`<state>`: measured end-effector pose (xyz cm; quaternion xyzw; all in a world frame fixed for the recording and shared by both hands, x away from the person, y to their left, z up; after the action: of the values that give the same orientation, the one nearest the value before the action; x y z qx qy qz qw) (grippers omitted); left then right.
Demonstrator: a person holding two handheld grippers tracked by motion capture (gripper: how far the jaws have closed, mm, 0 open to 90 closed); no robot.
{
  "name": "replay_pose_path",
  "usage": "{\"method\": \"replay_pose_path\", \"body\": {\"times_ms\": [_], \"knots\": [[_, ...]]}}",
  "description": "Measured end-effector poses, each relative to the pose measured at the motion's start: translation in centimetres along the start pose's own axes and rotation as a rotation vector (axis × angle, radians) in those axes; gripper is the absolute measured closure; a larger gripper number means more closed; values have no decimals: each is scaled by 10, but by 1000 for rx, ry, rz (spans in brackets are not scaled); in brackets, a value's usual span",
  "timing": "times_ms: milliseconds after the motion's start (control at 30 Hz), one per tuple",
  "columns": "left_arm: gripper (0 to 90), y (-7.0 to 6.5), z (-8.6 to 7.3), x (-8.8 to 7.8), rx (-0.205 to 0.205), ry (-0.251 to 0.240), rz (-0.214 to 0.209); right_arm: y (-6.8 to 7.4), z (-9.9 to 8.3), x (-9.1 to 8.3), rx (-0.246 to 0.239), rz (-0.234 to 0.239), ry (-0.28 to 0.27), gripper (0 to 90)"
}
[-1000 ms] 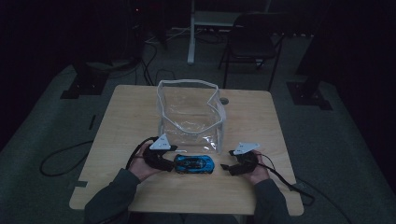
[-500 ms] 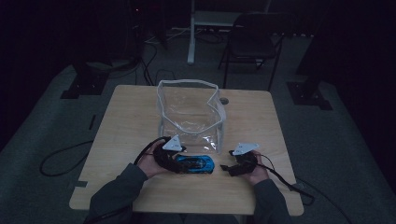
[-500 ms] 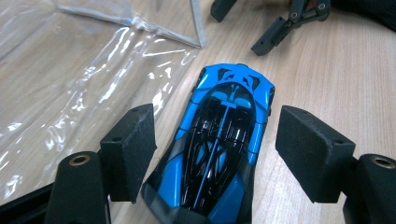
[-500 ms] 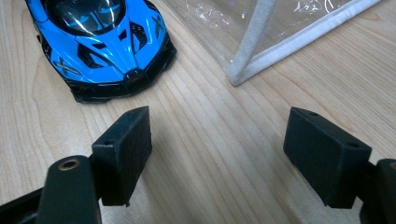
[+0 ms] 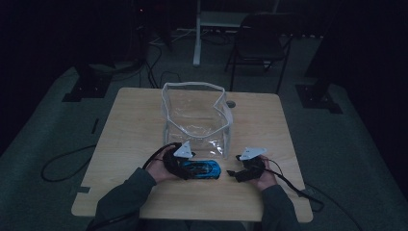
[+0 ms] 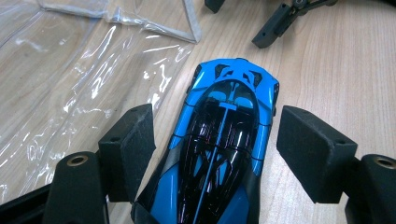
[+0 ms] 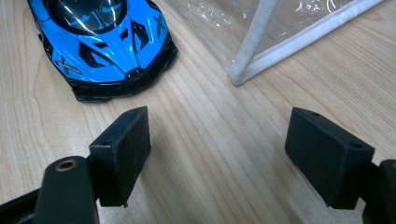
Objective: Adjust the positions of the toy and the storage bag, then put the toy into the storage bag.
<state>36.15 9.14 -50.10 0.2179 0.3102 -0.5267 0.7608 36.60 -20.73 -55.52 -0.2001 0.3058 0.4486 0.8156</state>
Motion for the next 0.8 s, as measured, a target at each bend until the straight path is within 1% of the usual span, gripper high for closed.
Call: {"method": "replay_pose_path", "body": {"times_ms": [200, 333, 600, 633, 800], "knots": [[283, 1, 0, 2, 12, 8, 3, 0, 0, 0, 0, 2, 0, 215], [283, 2, 0, 4, 5, 8, 7, 0, 0, 0, 0, 4, 1, 209], [277, 2, 1, 8, 6, 11, 5, 0, 0, 0, -1, 6, 1, 206], [276, 3, 1, 9, 12, 16, 6, 0, 0, 0, -1, 6, 2, 206], [240, 3, 2, 11, 6, 15, 7, 0, 0, 1, -3, 7, 1, 204]]}}
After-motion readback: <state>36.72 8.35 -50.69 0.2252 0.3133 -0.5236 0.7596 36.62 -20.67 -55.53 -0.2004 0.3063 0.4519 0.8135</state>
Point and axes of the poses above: each handheld gripper's, and its own axes: x roughly forward along the jaws, z roughly out of its top, y roughly to its left, the point moved 1 cm from there along x, roughly forward along the jaws, and after that the axes turned 4 degrees about -x, right-handed, at the moved point
